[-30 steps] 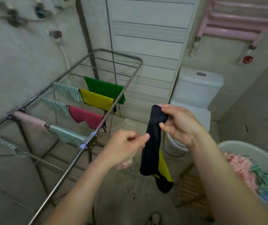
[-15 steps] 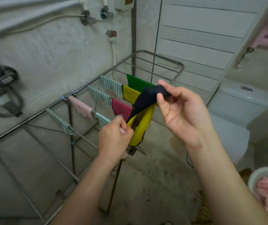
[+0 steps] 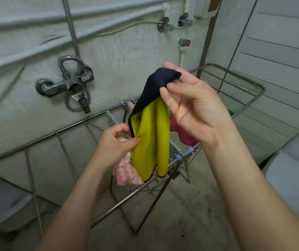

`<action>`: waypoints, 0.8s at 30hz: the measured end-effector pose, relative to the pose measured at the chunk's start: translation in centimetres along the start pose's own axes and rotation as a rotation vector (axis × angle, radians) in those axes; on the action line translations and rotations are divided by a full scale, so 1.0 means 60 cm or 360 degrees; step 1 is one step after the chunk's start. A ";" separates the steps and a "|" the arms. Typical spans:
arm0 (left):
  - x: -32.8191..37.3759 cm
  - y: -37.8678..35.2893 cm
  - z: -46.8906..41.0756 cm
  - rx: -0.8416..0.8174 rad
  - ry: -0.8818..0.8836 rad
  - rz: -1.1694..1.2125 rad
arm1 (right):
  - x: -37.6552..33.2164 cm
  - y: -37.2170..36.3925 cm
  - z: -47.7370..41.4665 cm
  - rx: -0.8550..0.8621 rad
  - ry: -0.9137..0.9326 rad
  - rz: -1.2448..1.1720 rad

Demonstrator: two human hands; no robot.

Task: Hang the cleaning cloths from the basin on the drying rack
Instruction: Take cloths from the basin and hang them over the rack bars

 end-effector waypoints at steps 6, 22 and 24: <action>-0.064 0.106 0.039 0.0280 0.0256 -0.0149 | 0.004 -0.043 -0.010 0.0270 0.0447 0.1615; -0.060 0.338 0.011 0.1222 0.0382 -0.0995 | 0.199 -0.076 -0.028 -0.0098 -0.0414 0.1190; -0.065 0.331 0.003 0.1215 0.0368 -0.0963 | 0.227 -0.050 -0.022 -0.0077 -0.0516 0.1201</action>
Point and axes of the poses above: each hand's wrist, its own z-axis away from the middle knuckle, its own y-axis out of the back of the hand, x = y × z, the point moved 8 cm from there along -z, towards the middle knuckle, and after that the axes turned 3 degrees about -y, right-handed, at the moved point
